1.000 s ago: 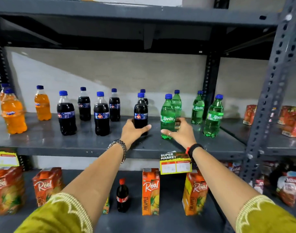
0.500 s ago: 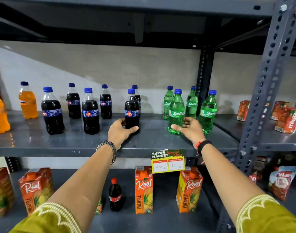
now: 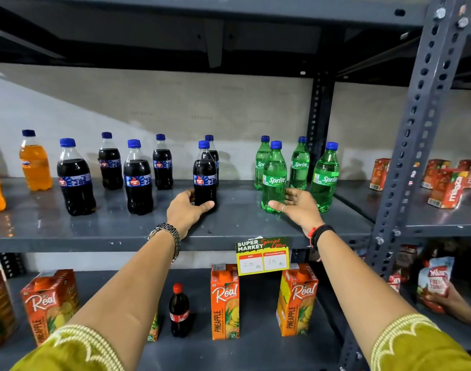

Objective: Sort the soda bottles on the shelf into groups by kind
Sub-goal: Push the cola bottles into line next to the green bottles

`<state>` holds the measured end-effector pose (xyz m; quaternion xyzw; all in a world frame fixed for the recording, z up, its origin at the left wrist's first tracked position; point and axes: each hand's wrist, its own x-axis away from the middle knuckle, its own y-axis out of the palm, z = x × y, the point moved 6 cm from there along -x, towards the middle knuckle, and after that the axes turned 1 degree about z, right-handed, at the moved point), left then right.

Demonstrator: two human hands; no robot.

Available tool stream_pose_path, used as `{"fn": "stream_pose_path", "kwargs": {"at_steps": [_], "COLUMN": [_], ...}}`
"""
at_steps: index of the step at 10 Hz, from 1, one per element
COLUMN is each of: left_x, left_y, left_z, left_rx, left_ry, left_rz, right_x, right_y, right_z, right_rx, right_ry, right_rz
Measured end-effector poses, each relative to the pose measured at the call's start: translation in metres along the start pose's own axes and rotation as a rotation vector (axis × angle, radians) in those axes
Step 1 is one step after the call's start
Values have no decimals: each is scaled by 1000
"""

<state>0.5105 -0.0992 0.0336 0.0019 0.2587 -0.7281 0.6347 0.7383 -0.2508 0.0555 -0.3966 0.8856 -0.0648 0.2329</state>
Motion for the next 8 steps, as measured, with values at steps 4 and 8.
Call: {"fn": "stream_pose_path", "kwargs": {"at_steps": [4,8], "left_x": [1,7], "left_y": [0,-4], "left_z": [0,6], "left_rx": [8,-17], "left_ry": [-26,-4], "left_rz": [-8,15], "right_x": [-2,-3], "right_y": [2,2], "right_z": [2,1], "right_rx": [41,98], "right_ry": [0,-14], "right_rz": [32,69]}}
